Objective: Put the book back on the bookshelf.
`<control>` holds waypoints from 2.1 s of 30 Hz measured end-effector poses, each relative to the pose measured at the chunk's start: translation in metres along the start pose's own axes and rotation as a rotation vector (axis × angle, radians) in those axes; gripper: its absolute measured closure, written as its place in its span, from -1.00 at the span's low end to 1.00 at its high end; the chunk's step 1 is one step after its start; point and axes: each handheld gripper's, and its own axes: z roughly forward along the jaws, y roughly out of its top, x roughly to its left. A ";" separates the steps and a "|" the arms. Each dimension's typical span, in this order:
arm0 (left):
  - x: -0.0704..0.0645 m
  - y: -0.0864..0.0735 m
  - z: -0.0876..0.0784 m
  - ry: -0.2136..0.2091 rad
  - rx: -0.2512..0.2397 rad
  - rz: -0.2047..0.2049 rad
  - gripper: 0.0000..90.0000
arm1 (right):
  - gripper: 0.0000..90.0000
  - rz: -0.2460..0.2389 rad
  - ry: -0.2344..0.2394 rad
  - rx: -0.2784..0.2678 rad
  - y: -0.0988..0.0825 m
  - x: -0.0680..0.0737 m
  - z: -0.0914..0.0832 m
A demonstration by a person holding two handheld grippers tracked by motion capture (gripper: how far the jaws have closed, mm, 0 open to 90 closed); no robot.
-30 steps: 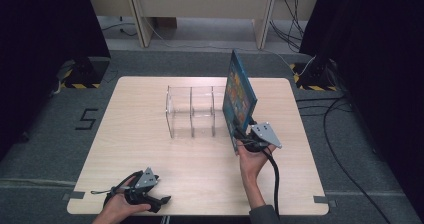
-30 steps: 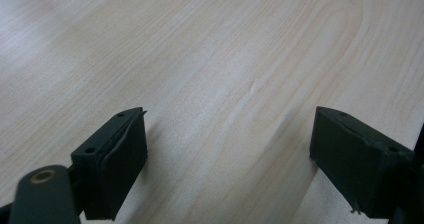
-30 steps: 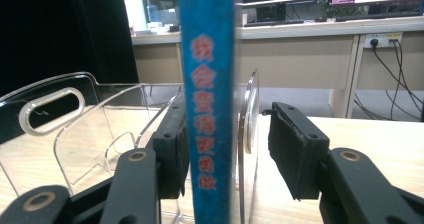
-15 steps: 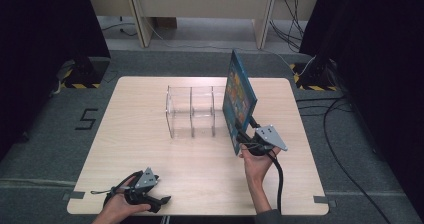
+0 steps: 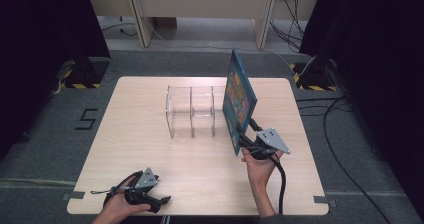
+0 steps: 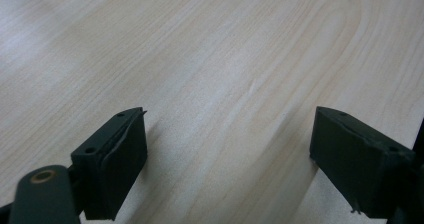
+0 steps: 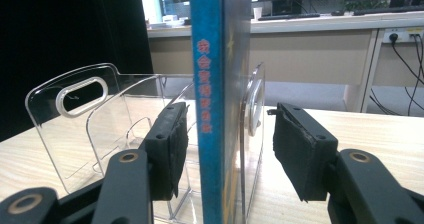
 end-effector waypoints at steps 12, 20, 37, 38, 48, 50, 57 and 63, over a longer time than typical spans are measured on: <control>0.000 0.000 0.000 -0.001 -0.001 0.001 -0.68 | 0.05 0.005 0.003 0.011 -0.003 -0.004 -0.011; 0.000 0.000 0.000 -0.002 0.000 0.002 -0.69 | 0.02 0.002 0.022 0.015 -0.004 -0.007 -0.022; 0.000 0.000 0.000 -0.001 -0.001 0.005 -0.69 | -0.02 -0.013 0.054 0.047 -0.010 -0.007 -0.037; 0.000 0.000 0.000 -0.001 0.000 0.004 -0.69 | -0.02 -0.009 0.056 0.048 -0.010 -0.006 -0.038; 0.000 0.000 0.000 -0.003 0.000 0.003 -0.69 | -0.02 -0.015 0.067 0.066 -0.015 -0.006 -0.046; 0.000 -0.001 0.000 -0.003 -0.001 0.003 -0.69 | -0.02 -0.011 0.071 0.066 -0.015 -0.005 -0.048; 0.000 0.000 0.000 -0.003 0.000 0.003 -0.69 | -0.05 -0.013 0.085 0.079 -0.018 -0.005 -0.054; 0.000 0.000 0.000 -0.003 -0.001 0.003 -0.69 | -0.05 -0.020 0.099 0.102 -0.022 -0.005 -0.059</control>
